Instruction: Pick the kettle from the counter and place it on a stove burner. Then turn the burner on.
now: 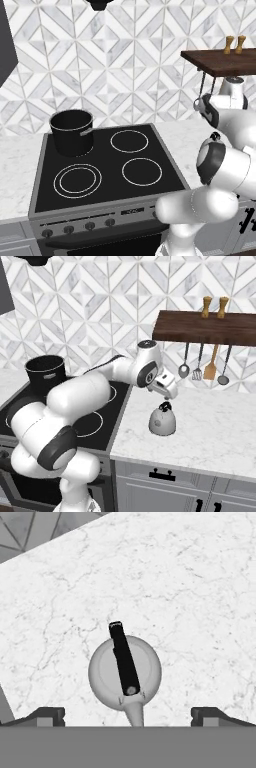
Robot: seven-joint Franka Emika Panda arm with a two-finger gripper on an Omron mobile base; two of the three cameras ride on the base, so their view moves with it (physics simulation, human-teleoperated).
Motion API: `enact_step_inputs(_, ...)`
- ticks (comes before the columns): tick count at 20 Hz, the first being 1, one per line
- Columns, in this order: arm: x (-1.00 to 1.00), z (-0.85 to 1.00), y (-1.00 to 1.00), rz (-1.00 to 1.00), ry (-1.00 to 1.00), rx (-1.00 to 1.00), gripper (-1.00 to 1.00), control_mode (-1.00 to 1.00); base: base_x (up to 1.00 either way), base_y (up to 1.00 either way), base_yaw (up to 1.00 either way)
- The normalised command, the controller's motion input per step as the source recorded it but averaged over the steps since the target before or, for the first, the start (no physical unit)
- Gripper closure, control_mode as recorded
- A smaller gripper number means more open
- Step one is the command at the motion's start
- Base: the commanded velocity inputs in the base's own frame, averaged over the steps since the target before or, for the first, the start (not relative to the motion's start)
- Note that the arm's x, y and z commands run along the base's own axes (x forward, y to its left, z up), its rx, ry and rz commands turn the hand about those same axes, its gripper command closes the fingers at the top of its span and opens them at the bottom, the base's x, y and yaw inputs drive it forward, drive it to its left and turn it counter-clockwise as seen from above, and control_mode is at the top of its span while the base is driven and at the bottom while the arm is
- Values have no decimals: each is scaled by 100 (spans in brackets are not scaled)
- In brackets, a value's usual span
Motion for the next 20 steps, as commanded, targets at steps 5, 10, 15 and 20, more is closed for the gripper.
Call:
enact_step_inputs(5, 4, -10, -17, -4, -2, 0, -100, -100, 0, 0, 0)
enact_step_inputs(10, 15, -34, 0, -1, 0, 0, -100, -100, 0, 0, 0)
enact_step_inputs(15, 6, -35, 0, 0, -3, 0, -100, -100, 0, 0, 0)
enact_step_inputs(20, 0, -24, 0, 0, -6, 0, -100, -100, 0, 0, 0)
